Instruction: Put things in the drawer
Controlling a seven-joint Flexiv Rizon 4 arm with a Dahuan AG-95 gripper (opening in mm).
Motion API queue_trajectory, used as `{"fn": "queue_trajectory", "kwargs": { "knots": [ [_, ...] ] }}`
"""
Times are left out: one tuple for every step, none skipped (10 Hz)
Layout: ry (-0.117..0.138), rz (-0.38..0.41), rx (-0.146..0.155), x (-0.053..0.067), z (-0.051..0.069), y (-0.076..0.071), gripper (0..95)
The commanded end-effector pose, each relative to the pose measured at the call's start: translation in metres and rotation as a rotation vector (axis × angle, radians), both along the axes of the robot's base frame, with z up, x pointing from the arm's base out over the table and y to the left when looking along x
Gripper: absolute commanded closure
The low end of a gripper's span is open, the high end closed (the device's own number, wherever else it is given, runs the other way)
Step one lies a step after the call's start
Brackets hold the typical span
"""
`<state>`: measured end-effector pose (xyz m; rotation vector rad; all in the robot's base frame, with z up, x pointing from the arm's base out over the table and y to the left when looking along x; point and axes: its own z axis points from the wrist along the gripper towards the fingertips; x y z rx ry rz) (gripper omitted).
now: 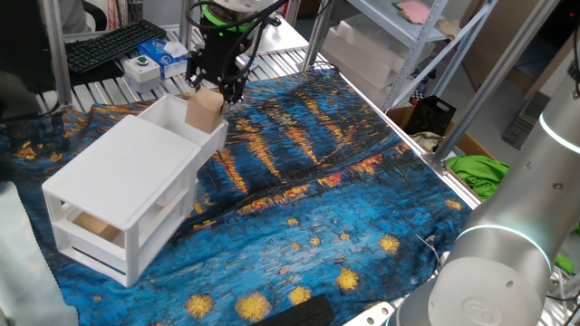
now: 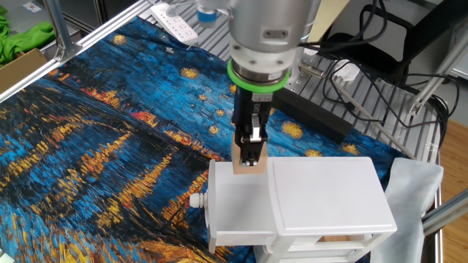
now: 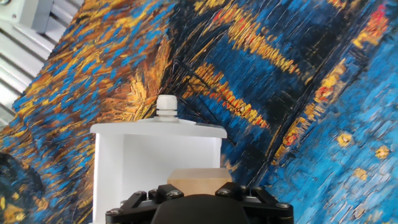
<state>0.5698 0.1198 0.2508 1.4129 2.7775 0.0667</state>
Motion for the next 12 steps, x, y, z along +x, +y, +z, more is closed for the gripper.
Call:
{"fn": "queue_trajectory", "kwargs": {
  "knots": [
    [0.015, 0.062, 0.018, 0.001, 0.001, 0.000, 95.0],
    [0.023, 0.072, 0.016, 0.001, 0.001, 0.000, 95.0],
    [0.035, 0.077, 0.017, 0.001, 0.001, 0.000, 95.0],
    [0.045, 0.087, 0.022, 0.001, 0.001, 0.000, 95.0],
    [0.045, 0.098, 0.021, 0.001, 0.001, 0.000, 95.0],
    [0.045, 0.108, 0.022, 0.001, 0.001, 0.000, 95.0],
    [0.044, 0.100, 0.028, 0.001, 0.001, 0.000, 95.0],
    [0.045, 0.087, 0.028, 0.001, 0.001, 0.000, 95.0],
    [0.044, 0.080, 0.019, 0.001, 0.001, 0.000, 95.0],
    [0.043, 0.071, 0.016, 0.002, -0.001, 0.001, 95.0],
    [0.042, 0.061, 0.015, 0.006, -0.008, 0.005, 95.0],
    [0.040, 0.056, 0.016, 0.009, -0.013, 0.008, 95.0]
  ]
}}
